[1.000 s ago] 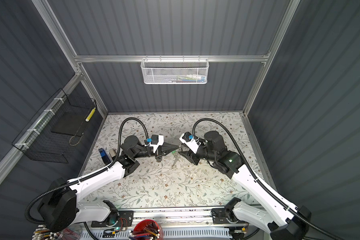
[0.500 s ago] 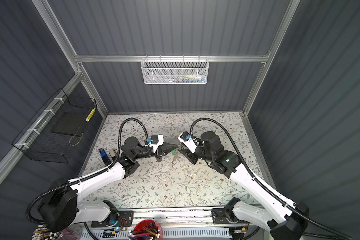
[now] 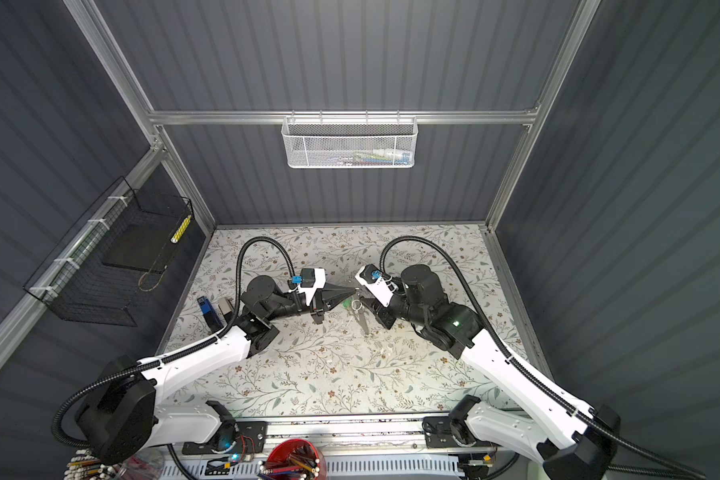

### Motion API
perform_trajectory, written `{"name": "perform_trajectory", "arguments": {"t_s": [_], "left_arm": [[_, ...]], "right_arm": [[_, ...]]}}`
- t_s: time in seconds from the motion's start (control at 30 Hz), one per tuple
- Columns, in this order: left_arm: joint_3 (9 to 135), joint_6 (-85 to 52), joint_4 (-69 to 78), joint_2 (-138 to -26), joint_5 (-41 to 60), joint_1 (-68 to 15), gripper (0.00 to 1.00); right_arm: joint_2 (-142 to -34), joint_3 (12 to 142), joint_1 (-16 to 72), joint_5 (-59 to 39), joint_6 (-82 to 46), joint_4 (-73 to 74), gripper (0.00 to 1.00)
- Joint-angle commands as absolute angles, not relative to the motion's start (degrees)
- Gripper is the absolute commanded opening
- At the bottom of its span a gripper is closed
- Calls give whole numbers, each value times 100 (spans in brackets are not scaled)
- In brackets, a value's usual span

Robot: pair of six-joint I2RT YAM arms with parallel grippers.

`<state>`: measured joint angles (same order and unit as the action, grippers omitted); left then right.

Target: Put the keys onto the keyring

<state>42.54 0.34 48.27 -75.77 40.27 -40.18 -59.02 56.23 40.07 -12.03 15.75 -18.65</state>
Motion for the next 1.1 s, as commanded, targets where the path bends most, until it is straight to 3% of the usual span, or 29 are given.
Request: {"name": "perform_trajectory", "arguments": {"t_s": [0.0,0.37,0.83,1.07], "left_arm": [[4231,-122,5201,-7541,3905,-4052,0],[4180,-272,5432,-7598,3757,-4078,0],[4147,-276,5440,-7593,3687,-4122,0],[4150,-365,5548,-7630,3712,-4118,0]], "right_arm": [[-5742,5440,4094,-1230,1617,-1610,45],[-5854,5443,4289,-960,1652,-1313,49],[-5916,5440,4421,247,1574,-1228,47],[-5872,5323,4454,303,1562,-1194,46]]}}
